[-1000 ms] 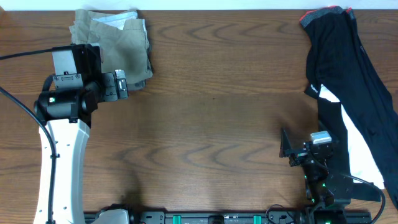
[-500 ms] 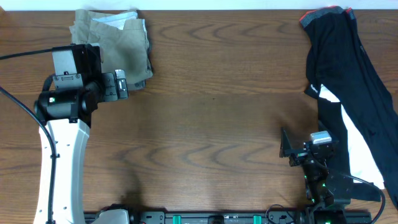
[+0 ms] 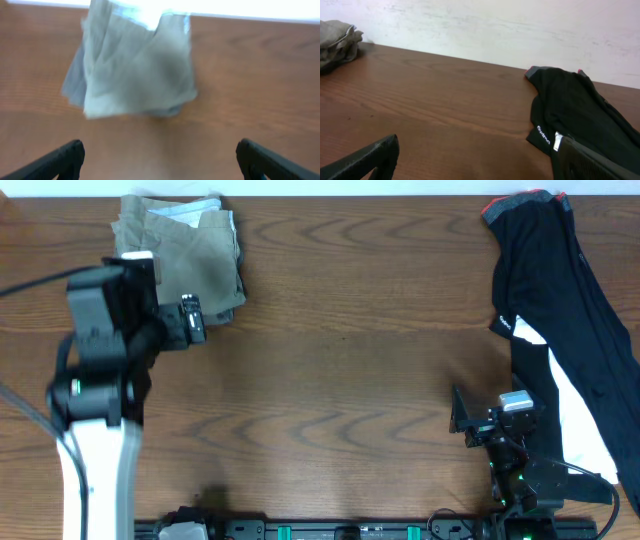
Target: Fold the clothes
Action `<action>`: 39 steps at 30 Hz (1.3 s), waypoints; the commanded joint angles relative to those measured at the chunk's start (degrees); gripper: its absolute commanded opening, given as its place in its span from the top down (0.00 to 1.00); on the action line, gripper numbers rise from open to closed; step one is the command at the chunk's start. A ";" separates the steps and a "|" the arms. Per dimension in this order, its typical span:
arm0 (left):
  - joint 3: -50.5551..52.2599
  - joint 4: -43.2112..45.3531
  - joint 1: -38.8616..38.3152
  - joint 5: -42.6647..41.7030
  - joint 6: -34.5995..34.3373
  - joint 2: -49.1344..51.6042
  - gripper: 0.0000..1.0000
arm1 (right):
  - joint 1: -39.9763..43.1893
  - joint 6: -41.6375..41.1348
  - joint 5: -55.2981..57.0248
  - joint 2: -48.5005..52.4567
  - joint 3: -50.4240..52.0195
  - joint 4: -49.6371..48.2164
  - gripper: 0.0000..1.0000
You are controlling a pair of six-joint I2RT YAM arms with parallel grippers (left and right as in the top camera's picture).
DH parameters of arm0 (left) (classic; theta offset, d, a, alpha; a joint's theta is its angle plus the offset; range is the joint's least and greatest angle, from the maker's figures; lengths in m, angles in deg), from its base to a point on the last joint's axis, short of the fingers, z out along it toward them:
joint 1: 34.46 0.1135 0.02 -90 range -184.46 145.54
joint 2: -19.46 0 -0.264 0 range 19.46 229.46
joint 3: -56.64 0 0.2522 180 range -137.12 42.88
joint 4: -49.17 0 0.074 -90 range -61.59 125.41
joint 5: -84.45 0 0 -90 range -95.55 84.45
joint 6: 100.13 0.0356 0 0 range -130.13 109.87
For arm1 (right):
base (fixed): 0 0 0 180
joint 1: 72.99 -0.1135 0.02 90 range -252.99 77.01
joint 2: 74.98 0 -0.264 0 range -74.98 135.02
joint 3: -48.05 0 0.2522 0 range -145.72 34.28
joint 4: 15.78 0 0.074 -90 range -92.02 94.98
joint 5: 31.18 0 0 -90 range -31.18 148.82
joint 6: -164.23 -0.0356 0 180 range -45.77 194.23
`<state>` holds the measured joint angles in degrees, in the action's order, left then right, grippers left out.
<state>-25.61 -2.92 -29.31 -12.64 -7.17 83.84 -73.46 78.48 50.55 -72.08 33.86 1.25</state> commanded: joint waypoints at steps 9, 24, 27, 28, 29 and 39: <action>38.58 35.78 -4.13 -11.52 -0.24 -27.87 0.02 | -0.24 0.52 0.35 -0.37 0.11 0.31 0.01; 63.39 46.80 -7.21 -10.21 3.85 -53.00 0.02 | -0.24 0.52 0.35 -0.37 0.11 0.31 0.01; 64.54 46.16 -7.21 -8.74 3.82 -56.04 0.02 | -0.24 0.52 0.35 -0.37 0.11 0.31 0.01; 64.85 45.83 -7.21 -8.63 3.85 -56.89 0.02 | -0.24 0.52 0.33 -0.37 0.11 0.31 0.01; 65.09 45.42 -7.21 -8.33 3.85 -57.61 0.02 | -0.24 0.52 0.35 -0.37 0.11 0.31 0.01; 68.26 42.88 -7.08 -5.20 3.85 -63.89 0.02 | -0.24 0.52 0.35 -0.37 0.11 0.31 0.01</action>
<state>42.17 40.36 -36.24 -19.72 -4.05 21.68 -73.46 78.48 50.74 -72.10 33.86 1.30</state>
